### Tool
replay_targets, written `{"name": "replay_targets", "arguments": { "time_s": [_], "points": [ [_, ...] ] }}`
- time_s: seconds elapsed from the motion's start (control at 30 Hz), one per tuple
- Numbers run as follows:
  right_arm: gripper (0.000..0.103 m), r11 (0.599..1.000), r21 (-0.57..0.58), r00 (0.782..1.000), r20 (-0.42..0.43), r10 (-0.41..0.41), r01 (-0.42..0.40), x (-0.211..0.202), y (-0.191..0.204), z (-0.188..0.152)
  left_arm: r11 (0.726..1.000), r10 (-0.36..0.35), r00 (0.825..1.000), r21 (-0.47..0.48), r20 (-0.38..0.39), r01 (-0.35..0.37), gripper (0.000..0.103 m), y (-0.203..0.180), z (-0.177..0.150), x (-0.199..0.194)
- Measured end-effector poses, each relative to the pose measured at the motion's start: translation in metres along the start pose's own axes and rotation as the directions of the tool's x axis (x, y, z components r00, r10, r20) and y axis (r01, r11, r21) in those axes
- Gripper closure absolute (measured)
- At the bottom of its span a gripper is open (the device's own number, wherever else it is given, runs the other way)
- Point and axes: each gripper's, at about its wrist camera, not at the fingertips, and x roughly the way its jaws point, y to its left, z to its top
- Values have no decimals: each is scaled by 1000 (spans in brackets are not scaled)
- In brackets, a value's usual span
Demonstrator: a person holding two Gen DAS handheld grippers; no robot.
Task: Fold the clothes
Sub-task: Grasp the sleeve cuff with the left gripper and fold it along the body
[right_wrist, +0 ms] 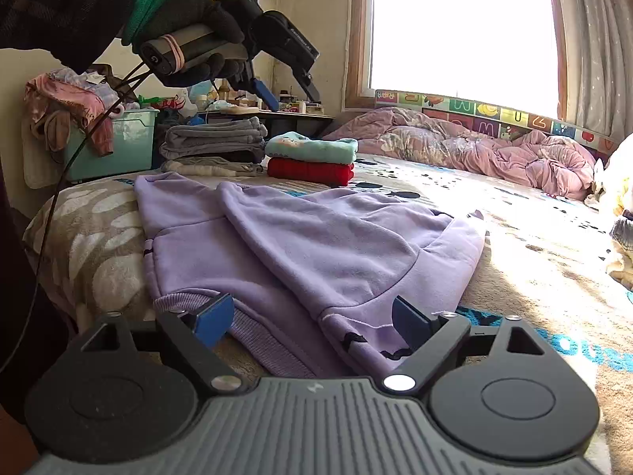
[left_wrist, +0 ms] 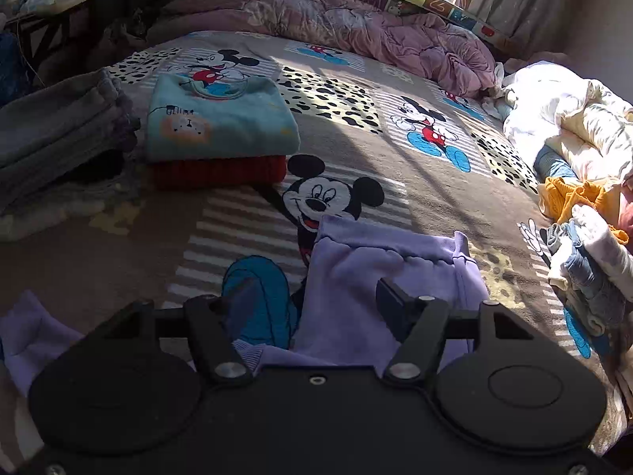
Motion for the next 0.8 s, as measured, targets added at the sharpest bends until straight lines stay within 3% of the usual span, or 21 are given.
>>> {"name": "replay_targets", "arguments": {
  "time_s": [0.17, 0.33, 0.5, 0.57, 0.6, 0.7, 0.8],
  "points": [
    [16, 1000, 8, 1000, -15, -10, 10, 2, 1, -2, 970, -41, 997, -241, -60, 25, 38, 51, -47, 2],
    [17, 1000, 14, 999, -29, -12, 13, 6, 1, -4, 951, -39, 997, -309, -68, 16, 38, 70, -69, 14],
    [18, 1000, -7, 1000, -12, -28, 28, 5, 4, -4, 966, -8, 999, -260, -43, -3, 41, 64, -70, 22],
    [18, 999, -4, 999, -6, -35, 35, 5, 2, -5, 971, -12, 999, -238, -32, 4, 51, 61, -67, 26],
    [18, 999, -2, 999, -5, -37, 37, 5, 2, -5, 974, -2, 1000, -227, -31, -5, 62, 59, -66, 28],
    [18, 999, -4, 999, 1, -41, 41, 5, 1, -5, 982, 20, 999, -186, -41, -27, 70, 50, -63, 36],
    [18, 999, -11, 999, 10, -37, 37, 4, 2, -5, 988, 46, 999, -146, -26, -49, 90, 43, -61, 36]
  ]
}}
